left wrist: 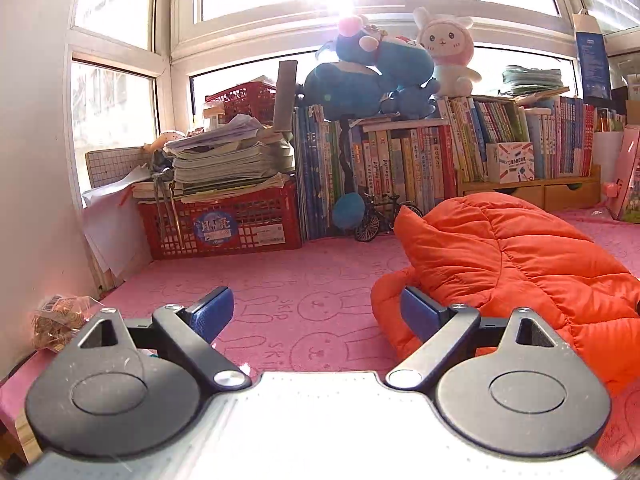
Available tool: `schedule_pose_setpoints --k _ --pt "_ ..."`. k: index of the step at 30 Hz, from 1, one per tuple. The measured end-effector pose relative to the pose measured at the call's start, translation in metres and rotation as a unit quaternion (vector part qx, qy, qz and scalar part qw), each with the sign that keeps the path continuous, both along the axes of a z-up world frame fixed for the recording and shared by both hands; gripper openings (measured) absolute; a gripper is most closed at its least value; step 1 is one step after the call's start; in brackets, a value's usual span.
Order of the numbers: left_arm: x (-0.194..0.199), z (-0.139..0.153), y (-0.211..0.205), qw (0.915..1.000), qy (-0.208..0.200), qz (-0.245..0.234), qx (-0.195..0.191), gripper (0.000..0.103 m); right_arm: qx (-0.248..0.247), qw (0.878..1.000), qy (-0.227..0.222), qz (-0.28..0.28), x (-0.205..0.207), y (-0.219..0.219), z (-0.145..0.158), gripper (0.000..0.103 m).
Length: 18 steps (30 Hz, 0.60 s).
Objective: Fold clothes
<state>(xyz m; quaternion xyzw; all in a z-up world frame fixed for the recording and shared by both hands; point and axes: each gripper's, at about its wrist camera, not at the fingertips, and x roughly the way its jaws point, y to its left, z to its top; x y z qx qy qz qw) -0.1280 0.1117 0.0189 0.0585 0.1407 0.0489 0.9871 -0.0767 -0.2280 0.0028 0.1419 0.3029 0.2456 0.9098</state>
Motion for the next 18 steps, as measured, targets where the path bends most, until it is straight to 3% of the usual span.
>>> schedule_pose_setpoints --k 1,2,4,6,8,11,14,18 --pt "0.001 0.003 -0.004 0.9999 -0.004 -0.009 -0.010 0.092 -0.062 0.997 -0.046 -0.001 -0.015 0.009 0.007 0.087" --pt "0.003 0.006 -0.007 0.9995 -0.006 -0.020 -0.024 0.092 -0.133 0.986 -0.103 0.008 -0.037 0.020 0.013 0.087" --pt "0.008 0.012 -0.013 0.9967 -0.018 -0.052 -0.060 0.092 -0.220 0.958 -0.180 0.046 -0.068 0.042 0.015 0.087" --pt "0.015 0.012 -0.023 0.9951 -0.026 -0.067 -0.068 0.094 -0.259 0.935 -0.227 0.084 -0.089 0.061 0.010 0.087" --pt "0.030 0.003 -0.034 0.9962 -0.010 -0.059 -0.062 0.094 -0.281 0.922 -0.253 0.088 -0.095 0.083 0.000 0.087" --pt "0.047 -0.012 -0.046 0.9957 0.021 -0.051 -0.074 0.094 -0.297 0.911 -0.281 0.052 -0.083 0.110 -0.023 0.084" --pt "0.055 -0.033 -0.050 0.9949 0.053 -0.032 -0.079 0.094 -0.317 0.899 -0.302 -0.002 -0.071 0.119 -0.039 0.070" --pt "0.054 -0.048 -0.049 0.9949 0.068 -0.022 -0.071 0.096 -0.285 0.917 -0.267 -0.077 -0.062 0.091 -0.040 0.054"
